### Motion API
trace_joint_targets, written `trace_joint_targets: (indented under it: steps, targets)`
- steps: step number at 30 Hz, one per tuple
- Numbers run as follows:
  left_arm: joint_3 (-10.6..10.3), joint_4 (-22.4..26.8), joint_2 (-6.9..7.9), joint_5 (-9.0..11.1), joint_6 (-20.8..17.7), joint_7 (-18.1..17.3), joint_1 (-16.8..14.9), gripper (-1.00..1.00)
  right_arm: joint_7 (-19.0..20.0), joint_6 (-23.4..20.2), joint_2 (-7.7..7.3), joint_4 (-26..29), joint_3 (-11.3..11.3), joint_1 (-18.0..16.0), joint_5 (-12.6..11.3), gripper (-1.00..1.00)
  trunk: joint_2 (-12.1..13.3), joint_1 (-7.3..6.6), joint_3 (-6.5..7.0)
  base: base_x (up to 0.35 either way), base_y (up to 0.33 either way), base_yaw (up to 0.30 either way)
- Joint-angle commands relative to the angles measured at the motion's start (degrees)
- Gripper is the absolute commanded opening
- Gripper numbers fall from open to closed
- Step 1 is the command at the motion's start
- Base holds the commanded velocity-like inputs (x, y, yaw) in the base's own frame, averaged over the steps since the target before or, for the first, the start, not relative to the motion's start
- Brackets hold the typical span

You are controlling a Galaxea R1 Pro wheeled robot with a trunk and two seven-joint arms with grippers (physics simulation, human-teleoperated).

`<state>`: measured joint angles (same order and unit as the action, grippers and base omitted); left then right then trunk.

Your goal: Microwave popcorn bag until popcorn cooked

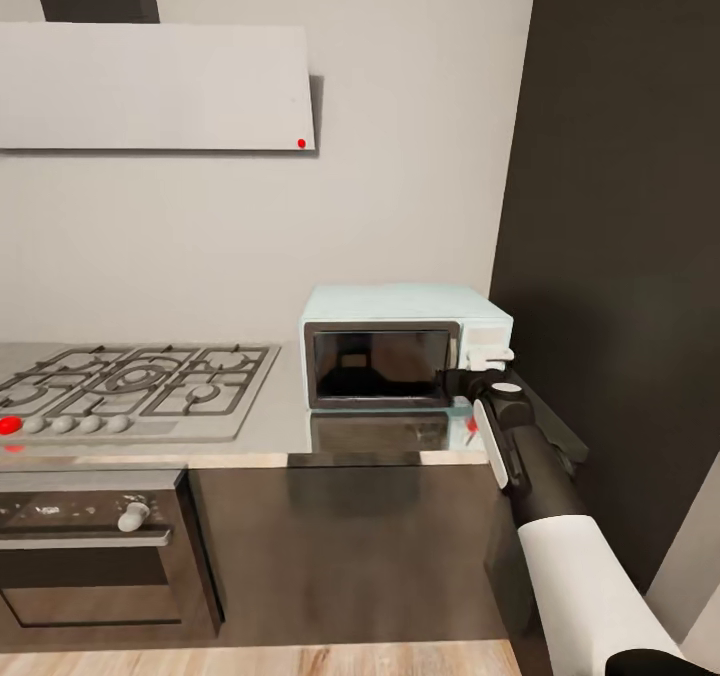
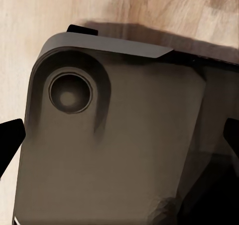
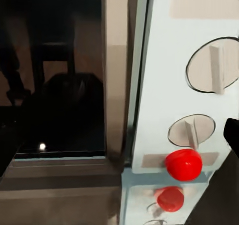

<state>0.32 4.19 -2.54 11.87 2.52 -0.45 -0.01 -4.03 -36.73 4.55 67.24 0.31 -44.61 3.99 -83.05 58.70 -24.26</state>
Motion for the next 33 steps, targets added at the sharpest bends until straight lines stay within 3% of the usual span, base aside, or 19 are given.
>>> trace_joint_targets:
  steps: [1,9,24,25,33]
  targets:
    - [-0.05,0.03,-0.01,0.33,0.11,-0.06,0.00,1.00,-0.01,-0.23,0.02,0.04,0.04,-0.03,0.40,1.00,-0.03,0.02,-0.06,0.258,0.000,0.000]
    - [-0.08,0.03,-0.01,0.26,0.11,-0.08,-0.02,1.00,-0.04,-0.01,0.02,-0.33,0.13,-0.03,0.49,1.00,-0.03,0.02,-0.06,0.246,0.000,0.000]
    - [-0.05,0.03,-0.01,0.26,0.11,-0.04,0.01,1.00,-0.35,0.07,0.42,-0.49,0.20,-0.03,0.50,1.00,-0.03,0.02,-0.06,0.012,0.000,0.000]
    - [-0.05,0.03,-0.01,0.26,0.11,-0.01,0.01,1.00,-0.40,0.22,0.44,-0.47,0.21,-0.03,0.51,-1.00,-0.03,0.02,-0.06,0.000,0.000,0.000]
    - [-0.14,0.03,-0.01,0.22,0.12,-0.05,0.01,1.00,-0.46,0.75,0.55,-0.51,0.22,-0.03,0.25,-1.00,-0.03,0.02,-0.06,0.000,0.000,0.000]
